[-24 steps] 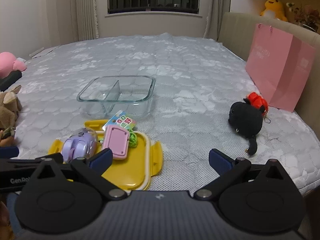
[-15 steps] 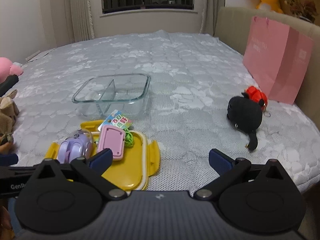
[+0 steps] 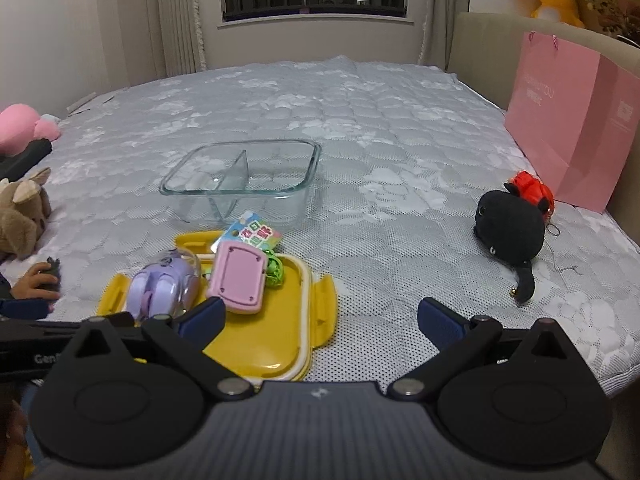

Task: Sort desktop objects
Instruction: 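Move the right gripper to the pink rectangular toy and grasp it, then lift the pink toy and lower it into the glass container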

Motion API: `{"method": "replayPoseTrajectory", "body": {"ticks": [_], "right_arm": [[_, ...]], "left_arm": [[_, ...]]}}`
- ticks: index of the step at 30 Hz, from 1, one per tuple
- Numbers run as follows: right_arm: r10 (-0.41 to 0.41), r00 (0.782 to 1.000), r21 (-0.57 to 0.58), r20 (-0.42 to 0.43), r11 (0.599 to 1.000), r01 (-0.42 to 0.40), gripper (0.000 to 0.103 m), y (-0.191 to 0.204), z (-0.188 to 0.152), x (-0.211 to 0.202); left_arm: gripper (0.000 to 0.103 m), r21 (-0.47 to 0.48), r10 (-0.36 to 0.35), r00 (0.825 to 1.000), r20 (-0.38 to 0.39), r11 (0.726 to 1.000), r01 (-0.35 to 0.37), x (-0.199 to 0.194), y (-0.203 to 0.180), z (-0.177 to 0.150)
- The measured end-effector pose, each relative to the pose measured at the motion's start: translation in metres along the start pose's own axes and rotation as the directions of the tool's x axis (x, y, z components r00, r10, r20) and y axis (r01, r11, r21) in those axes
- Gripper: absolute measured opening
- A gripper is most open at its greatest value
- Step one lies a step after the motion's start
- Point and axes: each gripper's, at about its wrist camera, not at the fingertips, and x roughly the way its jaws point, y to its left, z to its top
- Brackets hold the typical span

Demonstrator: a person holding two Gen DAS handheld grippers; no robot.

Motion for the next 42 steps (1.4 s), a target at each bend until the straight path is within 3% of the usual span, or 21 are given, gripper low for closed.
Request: {"method": "replayPoseTrajectory", "body": {"ticks": [6,16,22,29,32,34,36,40,42], "right_arm": [[0.044,0.999,0.04,-0.013,0.998,-0.043,0.103,-0.007,0.001,0.002],[0.034,0.999,0.036,-0.026,0.999,-0.033,0.103,-0.006,-0.001,0.01],[0.087,0.994,0.027,-0.059,0.996,-0.086,0.1,-0.002,-0.001,0.019],[-0.045,0.998,-0.041,0.033,0.998,0.046,0.1,0.013,0.012,0.02],[-0.029,0.998,-0.08,0.053,0.996,0.034,0.089,0.021,0.023,0.026],[-0.005,1.0,-0.1,0.018,0.995,0.007,0.074,0.027,0.031,0.038],[0.058,0.996,-0.082,-0.072,0.995,-0.064,0.051,0.028,0.04,0.057],[0.215,0.957,0.047,-0.197,0.977,-0.209,0.048,0.025,0.049,0.087],[0.221,0.952,0.052,-0.212,0.975,-0.215,0.049,0.028,0.051,0.094]], "left_arm": [[0.103,0.0,-0.009,1.0,-0.008,1.0,0.009,0.003,0.0,0.0],[0.103,-0.003,-0.025,1.0,-0.016,1.0,0.025,0.011,0.001,0.0],[0.103,-0.008,-0.032,0.999,-0.028,0.999,0.031,0.019,0.004,0.003],[0.103,0.01,-0.032,0.998,-0.048,0.999,0.033,0.03,0.013,0.009],[0.103,0.028,-0.039,0.997,-0.061,0.999,0.041,0.036,0.014,0.012],[0.103,0.041,-0.038,0.997,-0.068,0.998,0.041,0.04,0.014,0.013],[0.103,0.035,-0.05,0.996,-0.073,0.998,0.053,0.042,0.015,0.014],[0.103,0.044,-0.077,0.994,-0.08,0.996,0.08,0.045,0.016,0.017],[0.103,0.053,-0.083,0.993,-0.08,0.995,0.087,0.046,0.017,0.017]]}}
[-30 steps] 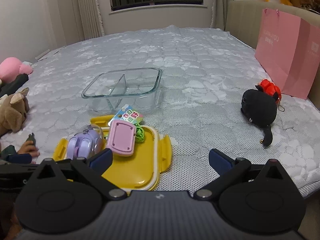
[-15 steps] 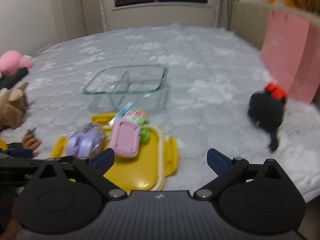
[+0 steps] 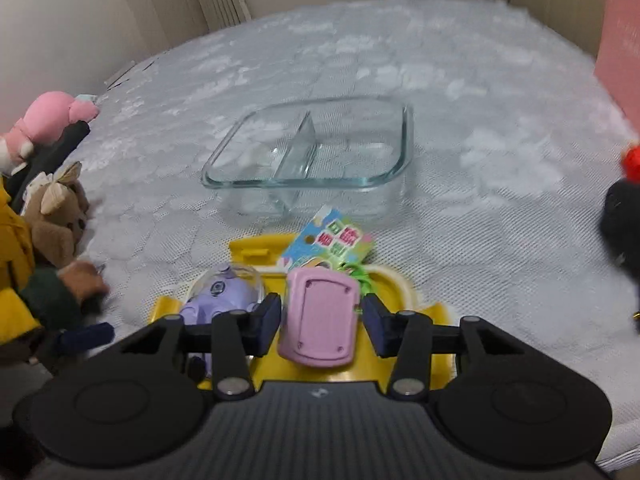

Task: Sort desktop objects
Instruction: 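Lift the pink toy and lower it into the glass container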

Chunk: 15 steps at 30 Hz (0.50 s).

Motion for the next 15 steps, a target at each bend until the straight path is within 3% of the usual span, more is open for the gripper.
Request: {"method": "replayPoseTrajectory", "body": {"ticks": [6,9,15], "right_arm": [[-0.035,0.999,-0.04,-0.016,0.999,0.034,0.054,0.008,-0.001,0.015],[-0.051,0.999,-0.044,-0.008,0.998,0.051,0.049,0.007,-0.001,0.016],[-0.025,0.991,-0.059,0.128,0.998,0.033,0.049,0.002,0.011,-0.024]], "left_arm": [[0.103,-0.001,-0.019,1.0,-0.013,1.0,0.019,0.005,0.001,0.006],[0.103,0.01,-0.02,1.0,-0.013,1.0,0.021,0.005,0.001,0.007],[0.103,-0.001,-0.051,0.999,-0.013,0.999,0.051,0.002,0.005,0.011]]}}
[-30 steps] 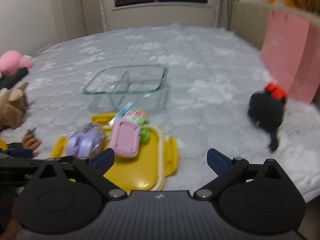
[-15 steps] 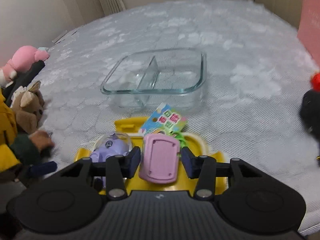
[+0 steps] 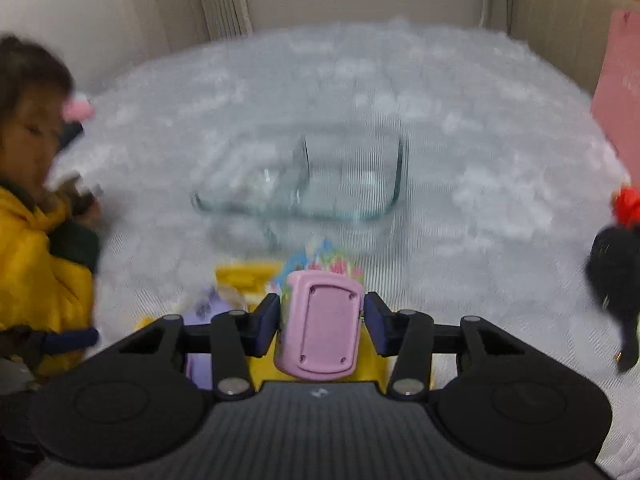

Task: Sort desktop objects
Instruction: 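Lift the pink toy and lower it into the glass container, then grasp the lilac mouse with the left gripper and carry it over the container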

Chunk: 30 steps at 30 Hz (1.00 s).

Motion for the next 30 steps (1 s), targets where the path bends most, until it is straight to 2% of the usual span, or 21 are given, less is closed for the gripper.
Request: {"method": "replayPoseTrajectory", "body": {"ticks": [5,8,12,15,18,22,25,27,30], "right_arm": [[0.011,0.991,0.012,0.13,1.0,-0.013,0.049,-0.005,0.041,-0.034],[0.017,0.984,0.01,0.175,1.0,-0.019,0.049,-0.004,0.071,-0.041],[0.058,0.983,0.032,0.173,0.997,-0.064,0.049,-0.004,0.111,-0.029],[0.021,0.99,0.042,0.139,0.999,-0.027,0.049,-0.005,0.128,0.0],[-0.009,0.998,0.052,0.064,0.999,0.006,0.049,-0.008,0.129,0.039],[-0.015,1.0,0.073,-0.027,0.997,0.017,0.05,-0.02,0.112,0.078],[-0.024,1.0,0.053,-0.005,0.998,0.024,0.053,-0.027,0.098,0.076],[-0.025,0.999,0.052,0.038,0.998,0.023,0.065,-0.033,0.088,0.061],[0.001,0.996,0.075,0.09,0.997,-0.008,0.073,-0.048,0.076,0.034]], "left_arm": [[0.103,-0.031,-0.015,1.0,-0.007,0.999,0.015,0.003,0.005,0.007],[0.103,-0.043,-0.034,0.999,-0.012,0.999,0.034,0.003,0.008,0.009],[0.103,-0.045,-0.05,0.999,-0.001,0.998,0.05,0.001,0.01,0.013],[0.103,-0.04,-0.046,0.999,0.004,0.998,0.046,0.003,0.012,0.015],[0.103,-0.067,-0.059,0.998,-0.004,0.996,0.059,0.006,0.016,0.017],[0.103,-0.088,-0.1,0.995,-0.005,0.991,0.099,0.01,0.016,0.021],[0.103,-0.067,-0.085,0.996,0.019,0.994,0.086,0.01,0.009,0.024],[0.103,-0.056,-0.069,0.997,0.02,0.996,0.07,0.013,0.003,0.027],[0.103,-0.06,-0.073,0.997,-0.003,0.996,0.073,0.023,-0.002,0.034]]}}
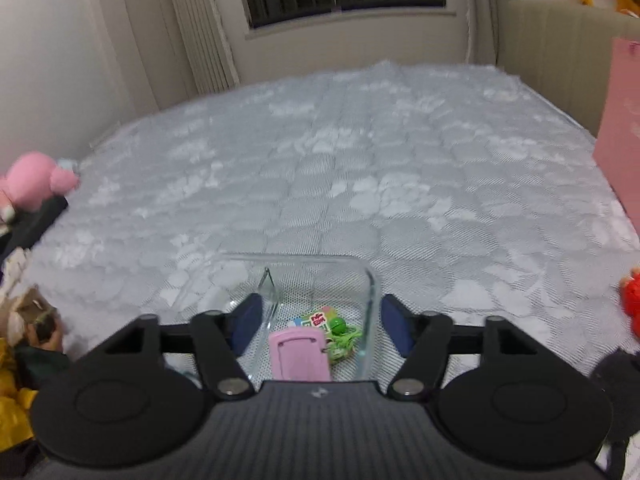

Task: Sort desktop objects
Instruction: 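Grasp the lilac mouse with the left gripper and carry it over the container, then lower the mouse into the glass container and open the left gripper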

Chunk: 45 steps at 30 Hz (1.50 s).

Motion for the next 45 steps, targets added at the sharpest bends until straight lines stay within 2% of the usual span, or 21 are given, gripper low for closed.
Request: {"method": "replayPoseTrajectory", "body": {"ticks": [5,10,12,14,15,21,24,28,31,35,39,42,44,45], "right_arm": [[0.044,0.997,0.093,0.056,0.994,-0.049,0.076,-0.037,-0.026,-0.043],[0.035,0.996,0.164,0.078,0.985,-0.048,0.078,-0.067,-0.066,-0.065],[0.053,0.996,0.194,0.075,0.979,-0.066,0.078,-0.076,-0.078,-0.07],[0.062,0.995,0.216,0.074,0.973,-0.077,0.078,-0.082,-0.087,-0.072],[0.065,0.995,0.223,0.075,0.971,-0.08,0.078,-0.084,-0.09,-0.072],[0.099,0.992,0.255,0.071,0.96,-0.114,0.078,-0.091,-0.099,-0.069],[0.096,0.993,0.247,0.068,0.963,-0.11,0.078,-0.092,-0.102,-0.067],[0.101,0.994,0.259,0.049,0.96,-0.11,0.078,-0.091,-0.105,-0.062],[0.091,0.995,0.258,0.034,0.961,-0.097,0.078,-0.089,-0.105,-0.059],[0.055,0.998,0.234,0.031,0.97,-0.061,0.078,-0.087,-0.106,-0.061],[0.018,0.999,0.208,0.029,0.978,-0.024,0.078,-0.087,-0.104,-0.06],[0.002,1.0,0.207,0.02,0.978,-0.006,0.078,-0.088,-0.103,-0.055],[-0.002,1.0,0.21,0.007,0.978,0.001,0.077,-0.088,-0.102,-0.05],[-0.001,1.0,0.216,0.003,0.976,0.0,0.077,-0.088,-0.101,-0.048]], "left_arm": [[0.103,-0.044,-0.002,0.999,-0.049,0.999,0.0,0.018,-0.006,0.005],[0.1,0.026,0.048,0.991,-0.121,0.999,-0.045,0.035,-0.027,0.0],[0.09,0.049,0.092,0.989,-0.113,0.995,-0.087,0.033,-0.031,-0.001],[0.069,0.056,0.122,0.987,-0.103,0.992,-0.117,0.027,-0.031,0.001],[0.069,0.056,0.131,0.986,-0.101,0.99,-0.126,0.024,-0.03,0.003],[0.068,-0.013,0.016,0.991,-0.129,1.0,-0.018,0.012,-0.023,0.01],[0.069,-0.01,-0.014,0.995,-0.098,1.0,0.013,0.002,-0.035,0.024],[0.069,0.03,-0.029,0.999,-0.019,0.999,0.03,0.001,-0.061,0.056],[0.069,0.04,-0.051,0.999,0.014,0.998,0.051,0.019,-0.077,0.087],[0.069,0.033,-0.071,0.998,0.0,0.997,0.071,0.057,-0.084,0.125],[0.068,0.016,-0.027,0.999,-0.019,0.999,0.028,0.088,-0.083,0.146],[0.074,0.004,-0.055,0.998,0.007,0.999,0.054,0.082,-0.073,0.147],[0.084,-0.006,-0.081,0.996,0.036,0.997,0.081,0.07,-0.066,0.146],[0.086,-0.001,-0.082,0.995,0.055,0.997,0.083,0.063,-0.065,0.145]]}}
